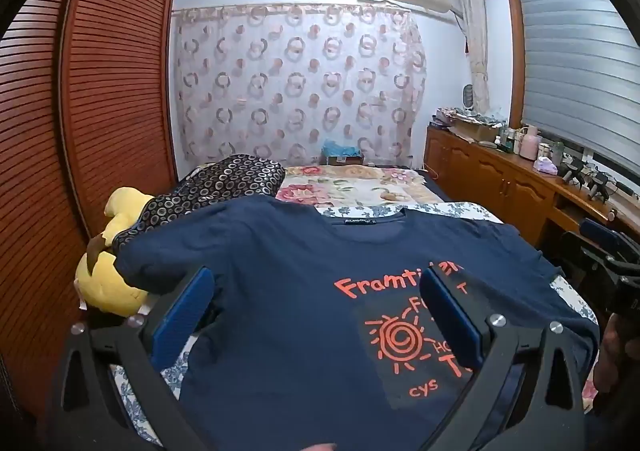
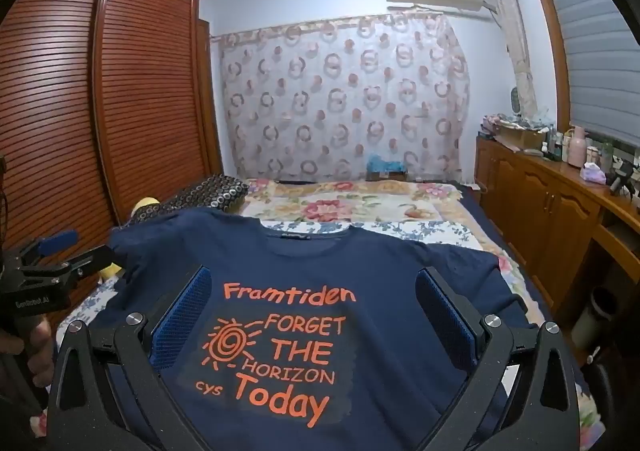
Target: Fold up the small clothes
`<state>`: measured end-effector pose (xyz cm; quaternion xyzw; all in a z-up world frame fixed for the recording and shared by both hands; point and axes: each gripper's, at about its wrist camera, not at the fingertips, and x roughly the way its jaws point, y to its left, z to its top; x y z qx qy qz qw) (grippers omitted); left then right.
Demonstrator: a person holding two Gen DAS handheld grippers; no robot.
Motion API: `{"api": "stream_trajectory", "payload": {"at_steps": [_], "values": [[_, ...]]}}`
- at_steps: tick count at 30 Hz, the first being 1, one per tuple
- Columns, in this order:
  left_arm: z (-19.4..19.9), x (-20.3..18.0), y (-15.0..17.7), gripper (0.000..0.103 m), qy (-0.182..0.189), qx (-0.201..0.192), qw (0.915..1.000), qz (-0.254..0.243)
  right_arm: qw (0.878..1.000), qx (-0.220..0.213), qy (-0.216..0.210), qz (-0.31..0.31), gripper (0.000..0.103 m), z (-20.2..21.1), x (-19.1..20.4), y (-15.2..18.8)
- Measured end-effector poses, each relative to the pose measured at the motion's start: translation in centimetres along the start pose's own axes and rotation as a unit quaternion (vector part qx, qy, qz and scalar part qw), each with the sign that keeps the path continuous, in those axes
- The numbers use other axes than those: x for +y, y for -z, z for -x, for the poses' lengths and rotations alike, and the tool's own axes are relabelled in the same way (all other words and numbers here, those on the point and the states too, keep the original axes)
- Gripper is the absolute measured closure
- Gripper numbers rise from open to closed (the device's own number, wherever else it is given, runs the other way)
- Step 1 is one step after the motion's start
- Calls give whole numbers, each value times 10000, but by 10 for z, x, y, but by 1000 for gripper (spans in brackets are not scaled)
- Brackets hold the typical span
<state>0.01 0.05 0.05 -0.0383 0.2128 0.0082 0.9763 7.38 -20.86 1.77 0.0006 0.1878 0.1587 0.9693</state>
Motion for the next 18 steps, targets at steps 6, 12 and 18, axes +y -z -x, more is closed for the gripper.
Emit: {"api": "stream_trajectory", "payload": {"at_steps": [6, 12, 18], "values": [[1, -4, 0, 0, -66, -35, 9999, -140, 10000, -27, 0, 0, 0, 1, 0, 0], [2, -10, -4, 0, -80, -27, 9998, -159, 10000, -1, 3, 2, 0, 0, 0, 0], [3, -6, -2, 0, -70, -59, 9998, -165, 10000, -11, -3, 5, 0, 2, 0, -1]]}}
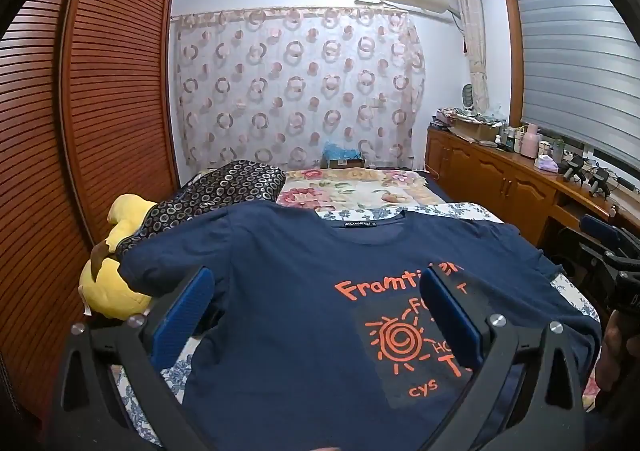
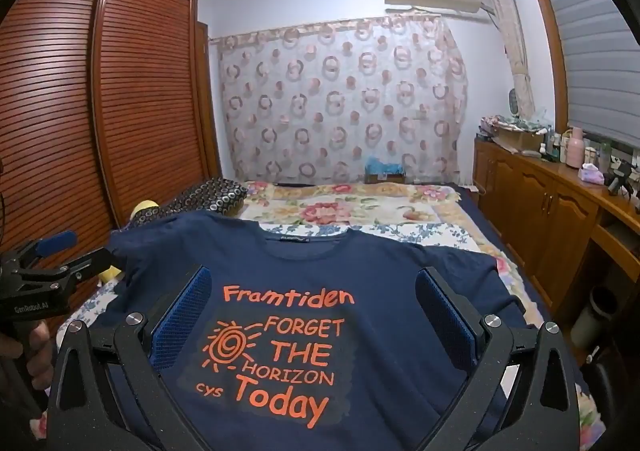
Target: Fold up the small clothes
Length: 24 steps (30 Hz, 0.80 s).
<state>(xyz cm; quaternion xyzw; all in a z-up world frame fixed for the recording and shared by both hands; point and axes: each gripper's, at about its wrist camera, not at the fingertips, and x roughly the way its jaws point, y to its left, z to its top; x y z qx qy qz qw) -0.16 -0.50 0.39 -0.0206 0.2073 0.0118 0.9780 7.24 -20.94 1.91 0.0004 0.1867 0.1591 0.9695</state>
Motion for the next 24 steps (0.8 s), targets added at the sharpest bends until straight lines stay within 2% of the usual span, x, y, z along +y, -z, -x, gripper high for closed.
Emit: {"api": "stream_trajectory", "payload": {"at_steps": [24], "values": [[-1, 2, -1, 0, -11, -38, 10000, -29, 10000, -26, -8, -2, 0, 2, 1, -1]]}}
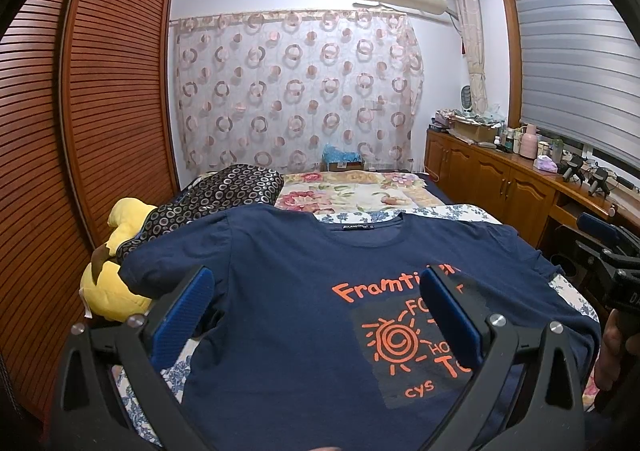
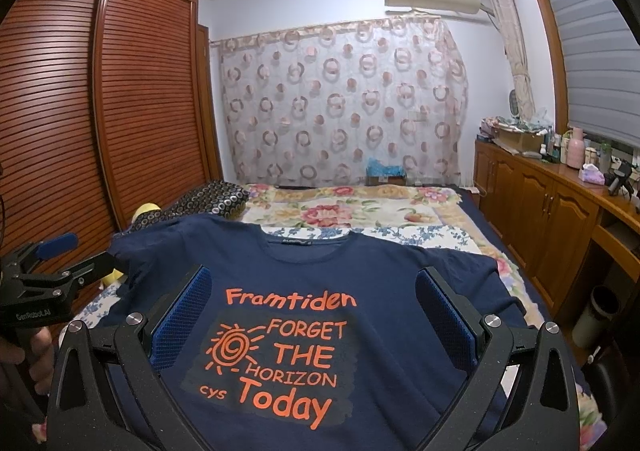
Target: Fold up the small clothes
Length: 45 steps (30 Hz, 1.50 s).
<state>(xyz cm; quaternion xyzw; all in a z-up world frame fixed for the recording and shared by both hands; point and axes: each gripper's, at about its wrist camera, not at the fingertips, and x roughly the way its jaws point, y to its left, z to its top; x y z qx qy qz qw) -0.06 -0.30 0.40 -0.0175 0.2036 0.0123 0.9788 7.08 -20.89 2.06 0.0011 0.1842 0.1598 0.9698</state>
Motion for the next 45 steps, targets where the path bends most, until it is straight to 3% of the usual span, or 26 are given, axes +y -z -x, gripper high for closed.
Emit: {"api": "stream_trajectory", "payload": {"at_steps": [45], "values": [[12, -5, -22, 0, 1, -77, 10000, -38, 10000, -33, -1, -11, 0, 2, 0, -1]]}}
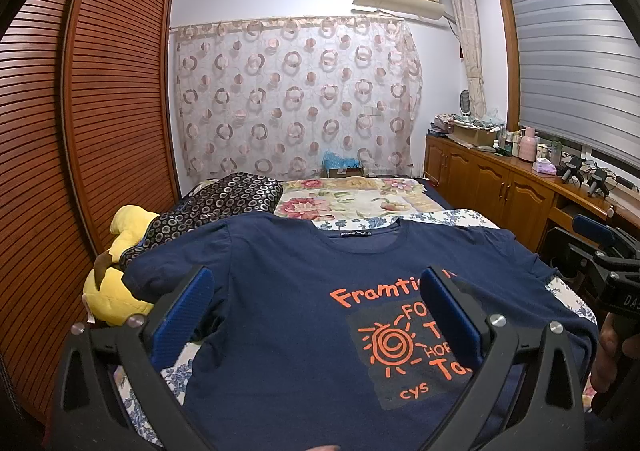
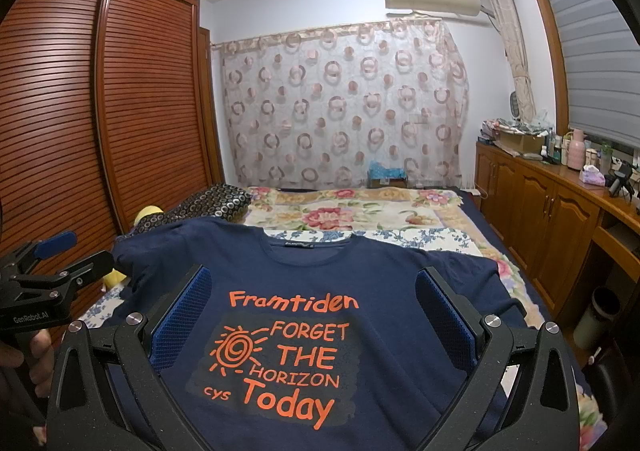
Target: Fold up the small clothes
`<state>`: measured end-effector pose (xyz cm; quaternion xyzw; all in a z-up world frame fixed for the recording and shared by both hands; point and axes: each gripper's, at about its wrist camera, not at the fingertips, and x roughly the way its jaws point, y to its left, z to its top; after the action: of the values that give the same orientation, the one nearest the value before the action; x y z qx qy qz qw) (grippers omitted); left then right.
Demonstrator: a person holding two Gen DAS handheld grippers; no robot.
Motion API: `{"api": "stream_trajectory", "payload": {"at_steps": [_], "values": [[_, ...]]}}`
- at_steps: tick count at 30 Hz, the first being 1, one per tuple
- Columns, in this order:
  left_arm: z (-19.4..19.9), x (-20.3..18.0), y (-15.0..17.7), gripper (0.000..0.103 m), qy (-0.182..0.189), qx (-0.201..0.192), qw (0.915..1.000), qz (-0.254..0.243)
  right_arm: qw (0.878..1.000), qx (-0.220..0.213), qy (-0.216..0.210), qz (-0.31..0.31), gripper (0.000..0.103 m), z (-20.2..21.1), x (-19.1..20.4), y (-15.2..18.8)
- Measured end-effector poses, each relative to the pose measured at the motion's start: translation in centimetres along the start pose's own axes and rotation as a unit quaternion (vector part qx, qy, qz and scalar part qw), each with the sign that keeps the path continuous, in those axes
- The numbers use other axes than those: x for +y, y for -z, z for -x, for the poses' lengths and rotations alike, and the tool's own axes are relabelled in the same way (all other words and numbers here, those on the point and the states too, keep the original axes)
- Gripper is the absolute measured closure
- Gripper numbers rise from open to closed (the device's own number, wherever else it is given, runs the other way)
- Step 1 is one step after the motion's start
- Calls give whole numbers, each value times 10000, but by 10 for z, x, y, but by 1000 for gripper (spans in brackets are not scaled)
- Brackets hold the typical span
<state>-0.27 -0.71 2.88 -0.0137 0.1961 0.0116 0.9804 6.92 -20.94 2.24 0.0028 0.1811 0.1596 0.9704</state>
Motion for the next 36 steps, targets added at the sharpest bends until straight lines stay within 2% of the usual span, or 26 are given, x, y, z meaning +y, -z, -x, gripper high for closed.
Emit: {"api": "stream_trajectory", "payload": {"at_steps": [7, 13, 21, 36], "values": [[1, -1, 0, 0, -4, -6, 10000, -8, 10000, 4, -8, 1, 0, -5, -3, 10], [-2, 4, -4, 0, -26, 128, 9999, -9, 9999, 138, -86, 33, 0, -8, -2, 1], [-29, 24, 19, 0, -144, 432, 9990, 33, 9988, 386, -265, 141, 0, -27, 6, 18], [-58, 79, 39, 0, -424, 768, 9961, 97, 9941, 811, -657, 306, 0, -66, 25, 41]]}}
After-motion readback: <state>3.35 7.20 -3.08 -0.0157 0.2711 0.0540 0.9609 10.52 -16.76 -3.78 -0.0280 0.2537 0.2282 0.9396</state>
